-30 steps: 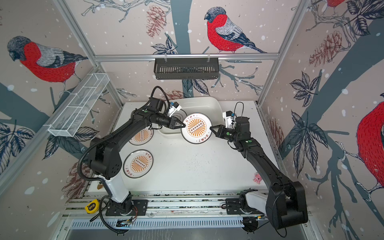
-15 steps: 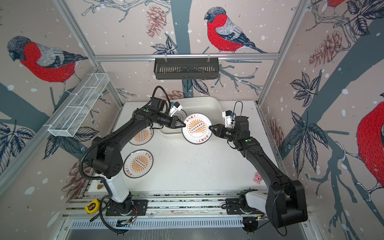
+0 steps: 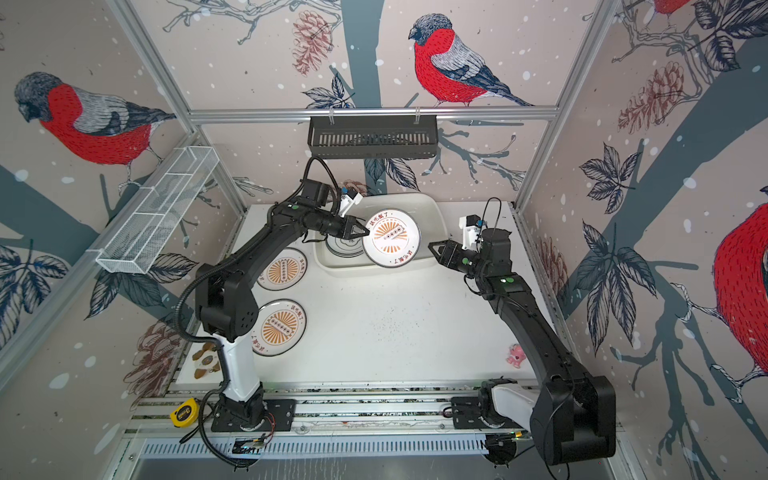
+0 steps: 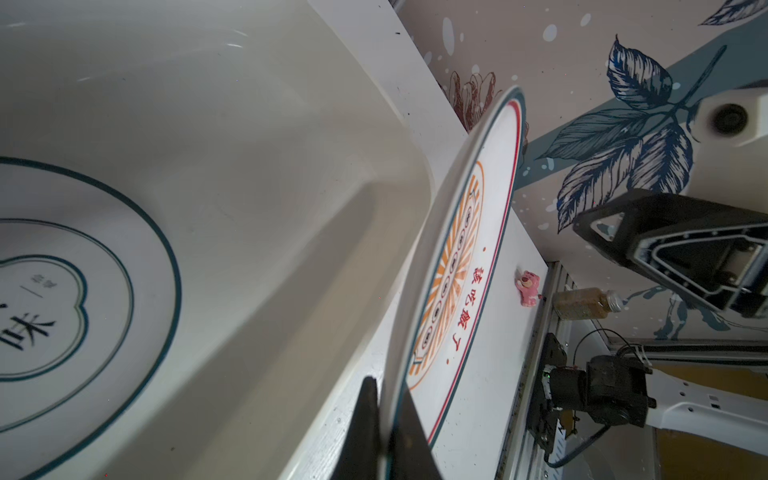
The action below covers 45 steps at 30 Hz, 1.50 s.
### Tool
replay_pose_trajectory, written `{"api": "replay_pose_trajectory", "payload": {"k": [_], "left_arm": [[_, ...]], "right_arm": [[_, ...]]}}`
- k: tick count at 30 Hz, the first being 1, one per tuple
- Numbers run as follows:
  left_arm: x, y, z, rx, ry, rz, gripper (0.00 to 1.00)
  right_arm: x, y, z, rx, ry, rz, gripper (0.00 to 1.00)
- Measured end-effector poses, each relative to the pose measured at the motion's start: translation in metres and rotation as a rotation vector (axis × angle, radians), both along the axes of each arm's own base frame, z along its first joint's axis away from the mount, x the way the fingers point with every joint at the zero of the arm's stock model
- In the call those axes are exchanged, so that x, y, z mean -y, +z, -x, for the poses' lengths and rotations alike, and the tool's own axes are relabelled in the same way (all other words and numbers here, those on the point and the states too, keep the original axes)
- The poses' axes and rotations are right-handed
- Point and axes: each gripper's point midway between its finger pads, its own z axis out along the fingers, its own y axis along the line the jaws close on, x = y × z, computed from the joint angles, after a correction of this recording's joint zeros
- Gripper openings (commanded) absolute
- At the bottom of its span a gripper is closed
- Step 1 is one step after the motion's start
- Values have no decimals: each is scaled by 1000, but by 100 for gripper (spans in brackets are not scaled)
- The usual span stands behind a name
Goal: Place the plates into the plastic bin on the countertop
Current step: 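Carry the plate over the bin with the left gripper while the right gripper withdraws, then lower the sunburst plate into the bin beside the stacked plates with the left gripper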
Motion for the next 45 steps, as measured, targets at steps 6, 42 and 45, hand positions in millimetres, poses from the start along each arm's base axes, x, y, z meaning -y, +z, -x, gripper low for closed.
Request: {"api": "replay_pose_trajectory", "payload": {"k": [6, 42, 45], "left_arm": [[8, -13, -38, -3, 36, 22, 0], [50, -117, -116, -236, 312, 106, 0], [55, -123, -116, -237, 309, 103, 0]], "right_arm": [[16, 3, 12, 2, -54, 27, 49], [36, -48, 51, -149, -156, 61, 48], [36, -51, 51, -152, -156, 61, 48]]}}
